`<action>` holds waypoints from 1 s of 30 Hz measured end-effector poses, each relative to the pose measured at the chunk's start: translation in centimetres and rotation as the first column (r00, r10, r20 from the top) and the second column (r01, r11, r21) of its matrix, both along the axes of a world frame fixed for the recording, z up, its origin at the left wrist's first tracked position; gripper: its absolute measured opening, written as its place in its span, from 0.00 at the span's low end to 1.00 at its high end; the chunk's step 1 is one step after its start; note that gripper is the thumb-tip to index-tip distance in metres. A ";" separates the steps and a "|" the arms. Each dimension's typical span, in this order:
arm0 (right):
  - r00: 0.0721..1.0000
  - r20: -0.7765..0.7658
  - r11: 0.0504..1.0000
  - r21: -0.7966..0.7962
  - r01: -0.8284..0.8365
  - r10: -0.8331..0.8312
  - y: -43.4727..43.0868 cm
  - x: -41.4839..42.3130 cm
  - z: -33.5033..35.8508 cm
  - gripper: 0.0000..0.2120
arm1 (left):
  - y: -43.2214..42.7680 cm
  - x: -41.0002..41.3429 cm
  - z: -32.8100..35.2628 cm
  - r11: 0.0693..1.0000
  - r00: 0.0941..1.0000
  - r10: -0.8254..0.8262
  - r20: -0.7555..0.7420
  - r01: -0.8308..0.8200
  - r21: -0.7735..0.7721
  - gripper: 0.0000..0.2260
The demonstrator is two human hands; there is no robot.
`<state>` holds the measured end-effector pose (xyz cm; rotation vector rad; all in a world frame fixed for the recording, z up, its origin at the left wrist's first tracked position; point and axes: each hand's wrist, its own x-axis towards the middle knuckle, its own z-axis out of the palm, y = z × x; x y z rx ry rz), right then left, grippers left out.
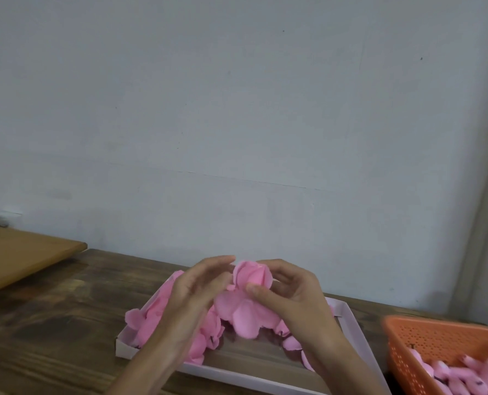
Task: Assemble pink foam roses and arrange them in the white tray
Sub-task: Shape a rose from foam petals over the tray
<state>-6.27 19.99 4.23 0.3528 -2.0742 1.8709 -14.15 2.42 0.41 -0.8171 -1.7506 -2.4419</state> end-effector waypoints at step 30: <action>0.998 0.068 0.981 0.196 0.004 -0.018 -1.1 0.7 0.7 0.08 | 1.7 0.8 -1.4 0.980 0.967 -0.063 0.248 0.012 0.201 0.16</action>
